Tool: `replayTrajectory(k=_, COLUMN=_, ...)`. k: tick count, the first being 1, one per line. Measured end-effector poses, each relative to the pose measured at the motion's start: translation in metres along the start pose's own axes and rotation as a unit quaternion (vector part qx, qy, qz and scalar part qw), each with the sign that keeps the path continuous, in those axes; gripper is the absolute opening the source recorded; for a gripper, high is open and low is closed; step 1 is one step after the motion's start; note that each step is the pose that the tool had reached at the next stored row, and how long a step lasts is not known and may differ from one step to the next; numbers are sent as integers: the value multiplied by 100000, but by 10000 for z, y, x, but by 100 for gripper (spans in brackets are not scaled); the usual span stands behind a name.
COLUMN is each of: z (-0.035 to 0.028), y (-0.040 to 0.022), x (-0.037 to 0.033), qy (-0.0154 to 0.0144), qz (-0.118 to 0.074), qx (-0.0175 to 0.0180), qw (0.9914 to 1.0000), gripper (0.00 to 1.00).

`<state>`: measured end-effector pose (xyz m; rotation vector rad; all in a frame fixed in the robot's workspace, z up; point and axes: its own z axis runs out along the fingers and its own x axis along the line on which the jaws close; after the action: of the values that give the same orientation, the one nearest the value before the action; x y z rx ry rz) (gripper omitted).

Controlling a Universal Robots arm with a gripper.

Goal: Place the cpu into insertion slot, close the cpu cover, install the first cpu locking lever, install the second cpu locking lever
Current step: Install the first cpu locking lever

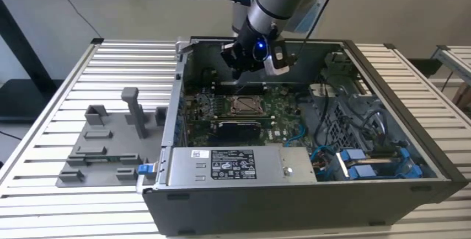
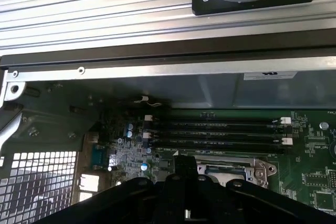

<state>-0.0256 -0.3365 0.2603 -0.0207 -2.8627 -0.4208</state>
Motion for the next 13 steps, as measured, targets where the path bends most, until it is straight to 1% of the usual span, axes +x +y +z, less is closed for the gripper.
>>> replayTrajectory(k=1, z=2, y=-1, x=5, qy=-83, qz=-18, qx=24, qw=100000, gripper=11)
replayTrajectory(k=2, z=8, y=-2, x=18, qy=-341, qz=-55, qx=132, qw=99999, gripper=11)
replayTrajectory(k=3, z=16, y=-3, x=31, qy=-820, qz=-137, qx=237, qw=99996, gripper=11)
replayTrajectory(k=6, z=42, y=-9, x=74, qy=-2501, qz=-578, qx=282, qw=99967, gripper=11)
replayTrajectory(k=7, z=50, y=-11, x=86, qy=-3020, qz=-699, qx=282, qw=99952, gripper=11)
replayTrajectory(k=8, z=59, y=-13, x=101, qy=-3449, qz=-770, qx=283, qw=99937, gripper=11)
replayTrajectory(k=9, z=68, y=-16, x=116, qy=-3796, qz=-814, qx=276, qw=99924, gripper=11)
replayTrajectory(k=13, z=110, y=-26, x=174, qy=-4916, qz=-765, qx=238, qw=99876, gripper=11)
